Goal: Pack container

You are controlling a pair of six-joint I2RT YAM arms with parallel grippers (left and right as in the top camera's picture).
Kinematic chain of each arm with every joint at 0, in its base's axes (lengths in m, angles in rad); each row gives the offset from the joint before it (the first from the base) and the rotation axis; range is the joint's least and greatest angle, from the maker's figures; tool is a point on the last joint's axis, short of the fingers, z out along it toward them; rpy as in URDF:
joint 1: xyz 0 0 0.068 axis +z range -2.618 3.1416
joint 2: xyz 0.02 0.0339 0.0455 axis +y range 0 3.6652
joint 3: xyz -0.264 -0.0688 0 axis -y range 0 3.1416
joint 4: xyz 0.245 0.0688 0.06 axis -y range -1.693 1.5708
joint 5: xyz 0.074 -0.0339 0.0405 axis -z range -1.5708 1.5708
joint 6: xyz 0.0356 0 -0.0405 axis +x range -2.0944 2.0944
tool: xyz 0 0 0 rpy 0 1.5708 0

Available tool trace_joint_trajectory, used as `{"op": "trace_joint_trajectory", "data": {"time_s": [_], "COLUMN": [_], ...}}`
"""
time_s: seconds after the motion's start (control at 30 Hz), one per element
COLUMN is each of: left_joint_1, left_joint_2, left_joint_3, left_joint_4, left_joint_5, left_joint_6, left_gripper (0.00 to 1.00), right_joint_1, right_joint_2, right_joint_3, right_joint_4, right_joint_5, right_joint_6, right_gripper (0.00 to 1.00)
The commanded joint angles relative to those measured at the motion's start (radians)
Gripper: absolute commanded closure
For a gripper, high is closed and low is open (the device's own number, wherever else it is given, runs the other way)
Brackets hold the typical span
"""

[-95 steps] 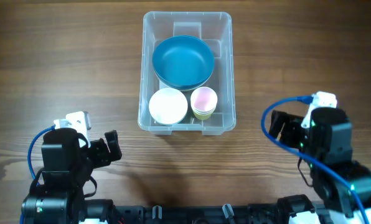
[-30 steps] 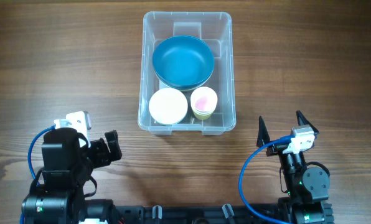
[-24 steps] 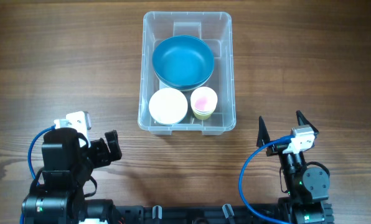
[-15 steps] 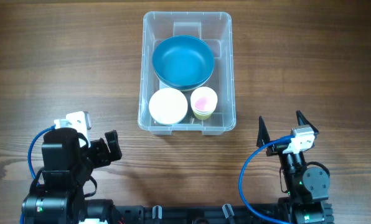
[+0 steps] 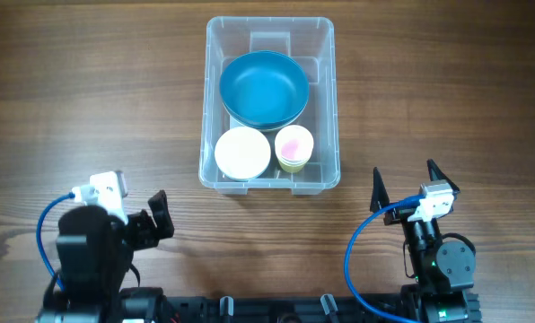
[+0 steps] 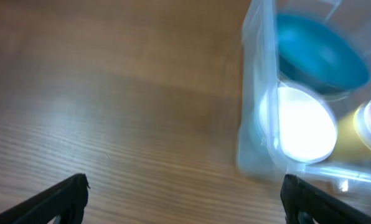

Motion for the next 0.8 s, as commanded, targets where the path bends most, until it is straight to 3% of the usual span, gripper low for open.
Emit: {"op": "trace_joint_trajectory", "data": {"time_s": [0.0,0.13,0.27,0.4,0.53,0.77], "left_joint_1": [-0.005,-0.005,-0.005,-0.011,-0.012,-0.012], "left_joint_2": [-0.189,-0.341,-0.422,-0.439,-0.439,-0.439], "left_joint_3": [-0.159,-0.315,-0.475,-0.606,-0.687,-0.718], "left_joint_4": [0.114,0.275,0.549,0.818,1.029,0.945], "left_joint_5": [-0.009,0.01,0.005,0.002,0.001,-0.008], "left_joint_6": [0.019,0.018,0.02,0.028,0.12,0.142], "left_gripper": [0.0,0.0,0.0,0.0,0.0,0.0], "right_joint_1": [-0.004,-0.004,-0.004,-0.004,-0.004,-0.004], "right_joint_2": [-0.012,-0.012,-0.012,-0.012,-0.012,-0.012], "right_joint_3": [-0.001,-0.001,-0.001,-0.001,-0.001,-0.001], "right_joint_4": [0.002,0.002,0.003,0.002,0.002,0.002], "right_joint_5": [0.018,0.018,0.018,0.018,0.018,0.018], "right_joint_6": [0.001,0.001,0.001,0.001,0.001,0.001], "right_gripper": [0.0,0.0,0.0,0.0,0.0,0.0]}}
